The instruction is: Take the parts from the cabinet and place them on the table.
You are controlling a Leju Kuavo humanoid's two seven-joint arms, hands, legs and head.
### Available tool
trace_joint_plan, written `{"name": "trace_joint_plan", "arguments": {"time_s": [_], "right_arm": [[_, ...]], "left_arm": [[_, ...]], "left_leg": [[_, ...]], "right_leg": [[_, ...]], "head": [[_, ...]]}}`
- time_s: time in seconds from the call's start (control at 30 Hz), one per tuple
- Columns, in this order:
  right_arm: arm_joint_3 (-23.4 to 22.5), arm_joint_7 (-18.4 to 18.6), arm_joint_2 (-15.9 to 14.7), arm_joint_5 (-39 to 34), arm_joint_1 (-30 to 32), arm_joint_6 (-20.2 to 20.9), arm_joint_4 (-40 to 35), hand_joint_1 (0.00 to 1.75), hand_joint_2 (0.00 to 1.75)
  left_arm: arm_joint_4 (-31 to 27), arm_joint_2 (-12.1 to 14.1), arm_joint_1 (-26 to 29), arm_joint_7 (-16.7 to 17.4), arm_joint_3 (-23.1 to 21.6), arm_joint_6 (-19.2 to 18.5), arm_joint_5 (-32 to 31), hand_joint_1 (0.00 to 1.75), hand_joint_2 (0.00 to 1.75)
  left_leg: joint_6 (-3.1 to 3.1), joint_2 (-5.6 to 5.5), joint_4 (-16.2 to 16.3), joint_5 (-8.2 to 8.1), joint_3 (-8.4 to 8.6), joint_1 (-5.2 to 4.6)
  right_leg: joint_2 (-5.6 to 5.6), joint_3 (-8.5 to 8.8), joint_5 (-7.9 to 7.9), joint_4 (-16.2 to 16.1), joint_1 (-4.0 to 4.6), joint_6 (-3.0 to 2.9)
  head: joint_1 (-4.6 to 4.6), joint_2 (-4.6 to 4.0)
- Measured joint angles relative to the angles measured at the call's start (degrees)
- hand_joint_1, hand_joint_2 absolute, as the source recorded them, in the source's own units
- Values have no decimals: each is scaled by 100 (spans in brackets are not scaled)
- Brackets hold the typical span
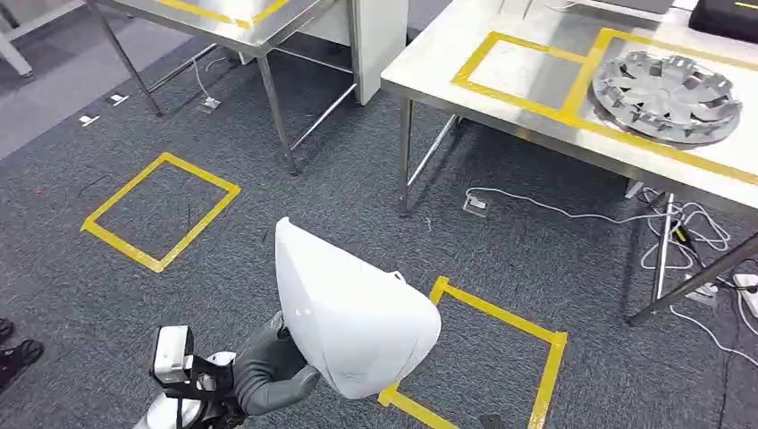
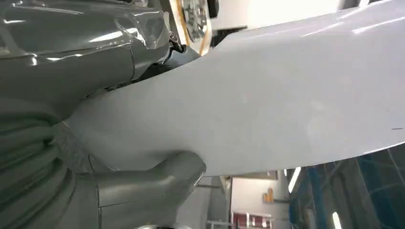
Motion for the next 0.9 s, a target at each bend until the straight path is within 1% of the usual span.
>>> {"name": "trace_joint_plan", "arguments": {"time_s": [0.03,0.07,0.1,0.13,0.17,0.2,0.23,0.27,0.3,0.33,0.37,0.4,0.43,0.47,0.5,0.53,0.57,0.6,0.63,0.67,0.7,0.73,0.77,0.8,0.83,0.87,0.9], "right_arm": [[0,-7,18,0,-1,-2,0,0,0],[-2,-7,6,-2,-10,-24,0,0,0],[-2,-11,7,-4,0,-31,0,0,0],[-4,-20,7,-17,37,-59,0,0,0],[-7,-31,9,-20,67,-81,0,0,0],[-9,-46,-20,-26,97,-101,2,0,0],[-9,-66,-11,-26,106,-109,2,0,0],[-9,-74,-15,-19,104,-114,2,0,0],[-9,-74,-44,5,101,-111,2,0,0],[-9,-74,-65,20,116,-90,0,0,0],[-7,-76,-88,24,143,-81,0,0,0],[-7,-85,-114,26,180,-79,2,0,0],[-7,-101,-157,26,215,-79,2,0,0],[-7,-114,-194,26,243,-83,2,0,0],[-7,-120,-227,26,259,-96,2,0,0],[-7,-127,-245,26,259,-101,0,0,0],[-7,-129,-260,31,268,-103,0,0,0],[-7,-127,-269,31,274,-111,0,0,0],[-7,-127,-282,31,298,-120,0,0,0],[-7,-122,-289,29,324,-133,0,0,0],[-7,-111,-289,29,333,-146,0,0,0],[-4,-105,-284,31,345,-157,0,0,0],[-4,-100,-286,37,343,-170,0,0,0],[-4,-100,-289,57,336,-186,0,0,0],[-4,-101,-291,79,337,-201,0,0,0],[-4,-101,-293,88,343,-201,0,0,0],[-4,-101,-297,90,351,-201,0,0,0]], "left_arm": [[2,13,8,0,4,-2,9,175,175],[0,17,26,-9,15,-9,26,175,175],[2,20,33,-11,18,-20,44,175,175],[2,31,36,-15,31,-35,52,175,175],[2,24,35,-26,42,-66,66,175,175],[2,9,42,-42,46,-98,83,175,175],[9,4,51,-44,46,-125,96,175,175],[9,-7,57,-59,46,-142,116,175,175],[24,-11,80,-59,52,-164,118,175,175],[46,-11,101,-63,55,-188,120,175,175],[61,-15,110,-70,52,-197,120,175,175],[77,-22,117,-77,54,-201,129,175,175],[83,-24,122,-87,57,-221,135,175,175],[89,-24,126,-98,63,-240,146,175,175],[92,-37,137,-112,77,-245,146,175,175],[92,-50,142,-131,92,-247,146,175,175],[96,-55,150,-146,105,-253,146,175,175],[98,-57,160,-157,109,-269,144,175,175],[107,-66,174,-160,126,-282,140,175,175],[107,-68,177,-166,140,-282,138,175,175],[107,-72,178,-181,153,-282,136,175,175],[107,-70,183,-190,166,-284,124,175,175],[107,-70,202,-203,179,-291,120,175,175],[114,-70,222,-210,184,-291,120,175,175],[122,-68,247,-212,184,-295,118,175,175],[135,-61,274,-212,186,-293,112,175,175],[149,-59,297,-212,188,-293,107,175,175]], "left_leg": [[43,-209,-167,-100,102,19],[39,-180,-230,-59,107,-5],[47,-126,-235,-81,105,-30],[51,-90,-244,-82,100,-40],[65,-28,-299,-55,131,-39],[59,88,-443,36,196,45],[89,119,-496,65,219,14],[108,203,-497,81,204,8],[108,297,-496,80,189,-5],[108,388,-495,80,178,-17],[107,463,-491,80,170,-21],[105,529,-490,79,172,-21],[99,586,-489,76,175,-21],[86,645,-477,69,178,-18],[58,698,-448,51,177,-17],[13,753,-401,23,174,-49],[-33,790,-374,-7,160,-78],[-63,823,-375,-4,171,-81],[-92,877,-376,-6,182,-73],[-116,933,-378,-6,190,-66],[-157,925,-354,-43,169,-39],[-194,684,-209,-181,130,-11],[-212,462,147,-431,-17,6],[-229,341,650,-693,-240,7],[-242,294,1173,-905,-487,6],[-239,284,1466,-981,-627,7],[-225,283,1521,-935,-660,6]], "right_leg": [[43,-17,22,-3,0,32],[106,-50,32,14,3,49],[157,-89,54,13,-23,86],[202,-111,75,-3,-45,117],[259,-124,102,-33,-26,159],[171,-156,75,23,-4,153],[-123,-275,-49,201,28,131],[-305,-471,-236,579,20,104],[-403,-719,-445,1108,4,91],[-437,-940,-610,1584,-12,100],[-447,-1060,-670,1863,-25,144],[-456,-1013,-618,1798,-42,197],[-476,-819,-483,1475,-59,268],[-537,-518,-297,939,-69,336],[-665,-159,-110,303,-76,386],[-945,0,-97,-38,-57,312],[-912,27,-47,-35,-31,259],[-826,3,-52,9,-23,193],[-788,-22,-49,15,-13,160],[-722,-45,-32,6,-9,117],[-660,-26,0,-16,-92,65],[-628,-39,9,-13,-94,49],[-601,-49,28,-11,-90,-8],[-555,-65,38,-9,-82,-25],[-506,-81,42,-4,-60,-32],[-472,-87,50,-4,-41,-46],[-435,-88,51,-3,-20,-48]], "head": [[17,0],[15,0],[-20,0],[-22,0],[-20,0],[-18,0],[4,0],[26,0],[26,0],[26,0],[28,0],[28,0],[28,0],[30,0],[33,0],[28,0],[18,0],[11,0],[13,0],[13,0],[13,0],[4,0],[-9,0],[-13,0],[-13,0],[-11,0],[-11,0]]}}
